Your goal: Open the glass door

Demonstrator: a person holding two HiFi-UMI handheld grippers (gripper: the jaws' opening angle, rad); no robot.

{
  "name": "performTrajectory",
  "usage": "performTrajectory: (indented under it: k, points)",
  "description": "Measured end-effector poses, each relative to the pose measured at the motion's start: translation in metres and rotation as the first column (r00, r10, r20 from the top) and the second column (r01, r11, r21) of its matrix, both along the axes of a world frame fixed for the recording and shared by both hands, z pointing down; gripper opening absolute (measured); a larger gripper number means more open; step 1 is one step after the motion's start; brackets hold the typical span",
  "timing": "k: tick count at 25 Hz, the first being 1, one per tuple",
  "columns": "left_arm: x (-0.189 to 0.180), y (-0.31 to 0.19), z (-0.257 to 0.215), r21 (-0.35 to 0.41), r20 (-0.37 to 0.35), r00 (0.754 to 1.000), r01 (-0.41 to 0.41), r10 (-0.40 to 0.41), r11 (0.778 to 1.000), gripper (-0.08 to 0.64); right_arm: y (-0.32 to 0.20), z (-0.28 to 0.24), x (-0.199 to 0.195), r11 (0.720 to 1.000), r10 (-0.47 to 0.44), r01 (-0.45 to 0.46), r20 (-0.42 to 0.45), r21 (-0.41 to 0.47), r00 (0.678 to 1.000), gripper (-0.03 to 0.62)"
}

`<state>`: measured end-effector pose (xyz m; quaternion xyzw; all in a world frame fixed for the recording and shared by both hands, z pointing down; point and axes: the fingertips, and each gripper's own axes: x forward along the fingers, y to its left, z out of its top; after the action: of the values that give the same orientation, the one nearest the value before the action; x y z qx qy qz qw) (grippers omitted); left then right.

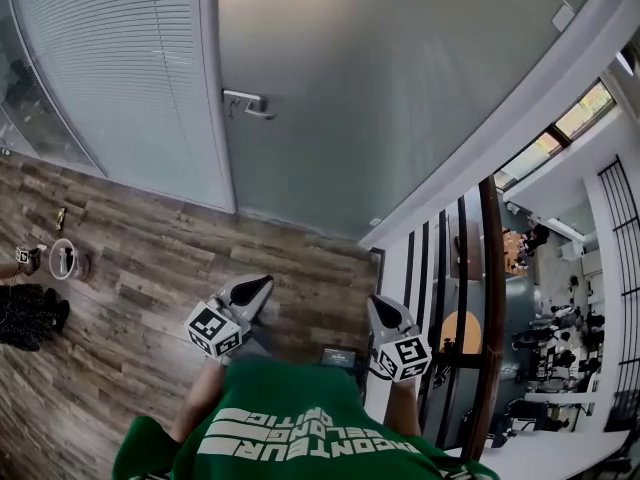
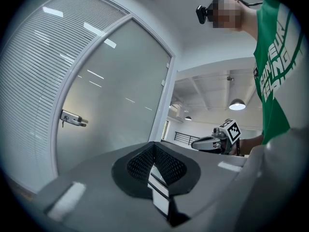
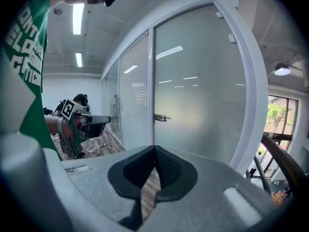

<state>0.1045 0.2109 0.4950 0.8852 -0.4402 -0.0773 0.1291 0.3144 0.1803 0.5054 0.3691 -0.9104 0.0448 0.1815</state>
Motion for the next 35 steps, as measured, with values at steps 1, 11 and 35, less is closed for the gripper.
performTrajectory:
  k: [1,11,35]
  points:
    - [-0.007,-0.005,0.0,0.0,-0.004,1.0,0.006,-0.006,1.0,0.014,-0.007,0.0,-0.007,1.0,-0.006,0.006,-0.004,-0.002,1.0,-0.008]
    - [-0.078,-0.052,0.001,-0.019,-0.003,0.998,0.058,-0.058,0.998,0.014,-0.067,0.0,-0.063,0.999,-0.032,0.032,-0.03,-0.012,0.999,-0.008]
    - [-0.152,-0.085,0.002,-0.044,0.019,0.986,0.164,-0.163,0.985,0.014,-0.141,0.016,-0.149,0.982,-0.18,0.176,-0.064,-0.062,0.982,-0.008]
